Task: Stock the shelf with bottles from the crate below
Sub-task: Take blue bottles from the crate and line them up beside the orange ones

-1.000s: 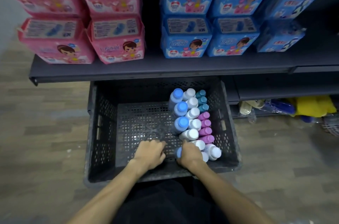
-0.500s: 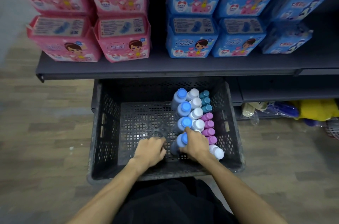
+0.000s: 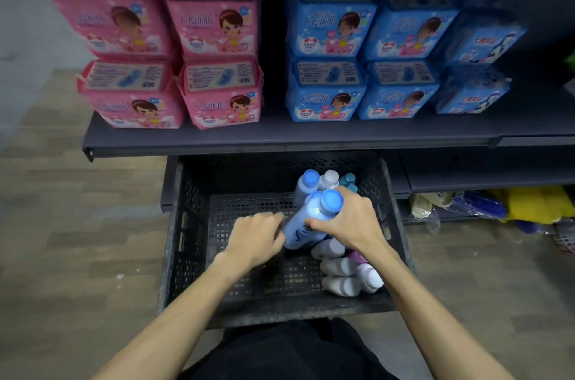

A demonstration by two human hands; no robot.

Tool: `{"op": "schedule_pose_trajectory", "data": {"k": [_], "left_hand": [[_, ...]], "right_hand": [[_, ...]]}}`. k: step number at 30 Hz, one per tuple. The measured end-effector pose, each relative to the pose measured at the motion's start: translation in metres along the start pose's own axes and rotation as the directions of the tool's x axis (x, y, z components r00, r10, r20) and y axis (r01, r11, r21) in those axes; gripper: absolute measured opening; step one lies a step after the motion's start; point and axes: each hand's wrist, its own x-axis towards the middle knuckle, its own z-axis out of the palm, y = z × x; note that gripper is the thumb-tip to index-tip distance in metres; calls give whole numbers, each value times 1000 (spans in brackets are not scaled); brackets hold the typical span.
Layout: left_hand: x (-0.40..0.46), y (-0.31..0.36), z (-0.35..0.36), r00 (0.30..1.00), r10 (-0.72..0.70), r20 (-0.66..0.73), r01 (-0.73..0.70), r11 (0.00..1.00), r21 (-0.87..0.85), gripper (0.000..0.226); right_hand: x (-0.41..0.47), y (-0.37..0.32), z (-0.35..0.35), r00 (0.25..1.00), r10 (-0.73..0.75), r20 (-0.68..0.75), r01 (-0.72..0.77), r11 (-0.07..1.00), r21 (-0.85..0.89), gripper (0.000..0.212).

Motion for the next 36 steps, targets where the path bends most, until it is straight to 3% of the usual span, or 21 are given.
{"op": "schedule_pose_trajectory", "data": {"k": [6, 12, 17, 21, 26, 36], "left_hand": [[19, 4, -67, 982, 64, -176, -64, 998, 3, 19], [22, 8, -145, 915, 217, -340, -167, 971, 172, 27], [20, 16, -215, 821, 331, -464, -222, 935, 275, 26], [11, 26, -268, 745, 399, -534, -240, 908, 344, 25], [0, 40, -341, 658, 467, -590, -178, 859, 481, 22], [-8, 60, -470, 551, 527, -647, 24, 765, 643, 24]], "right_hand": [[7, -48, -54, 977, -165, -135, 185, 971, 153, 49], [2, -98, -108, 908, -305, -287, 360, 918, 166, 48], [3, -135, -149, 798, -432, -420, 478, 879, 4, 52], [2, -166, -190, 642, -549, -535, 592, 798, -110, 40], [-1, -208, -247, 512, -615, -599, 665, 725, -176, 39], [-2, -287, -352, 433, -663, -611, 771, 624, -131, 25]]}}
